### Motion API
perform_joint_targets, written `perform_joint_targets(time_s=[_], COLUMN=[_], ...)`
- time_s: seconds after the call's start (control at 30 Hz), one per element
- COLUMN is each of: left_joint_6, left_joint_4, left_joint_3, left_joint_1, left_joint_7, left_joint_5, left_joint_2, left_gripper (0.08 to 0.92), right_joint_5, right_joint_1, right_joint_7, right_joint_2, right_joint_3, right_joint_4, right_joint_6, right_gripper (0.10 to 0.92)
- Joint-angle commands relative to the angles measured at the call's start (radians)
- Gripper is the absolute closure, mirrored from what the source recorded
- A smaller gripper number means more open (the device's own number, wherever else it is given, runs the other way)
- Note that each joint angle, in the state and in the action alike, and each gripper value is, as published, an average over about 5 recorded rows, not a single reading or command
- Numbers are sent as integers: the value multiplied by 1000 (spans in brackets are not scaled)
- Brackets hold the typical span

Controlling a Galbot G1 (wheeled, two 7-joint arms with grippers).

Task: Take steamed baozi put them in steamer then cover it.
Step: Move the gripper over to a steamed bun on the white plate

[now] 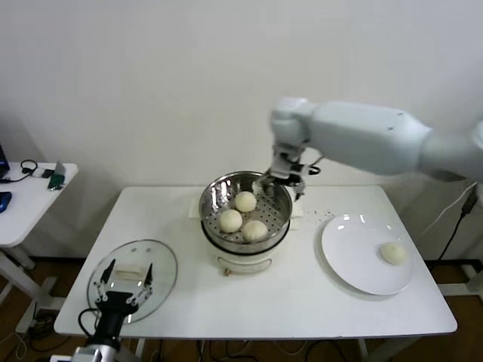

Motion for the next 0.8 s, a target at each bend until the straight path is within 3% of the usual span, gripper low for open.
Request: perform_joint_targets(time_s=[0.03, 0.4, 0.8], left_joint_6=[1, 6, 24], left_joint_4=[5, -34, -64], left_joint_3=[-6, -6, -1], left_joint_1=[-5, 10, 19], left_joint_7=[0, 1, -1], left_joint_5=[2, 7, 36], left_joint_2=[3, -8, -30], left_gripper=[177, 177, 177], right_joint_5=[261, 160, -100], right_joint_1=[27, -276, -650], right_joint_7=[112, 104, 88], right_joint_2=[-314, -507, -541], right_joint_3=[-65, 147, 507], right_joint_4=[-8, -77, -217], right_joint_6=[-356, -398, -328], right_gripper=[202, 203, 203])
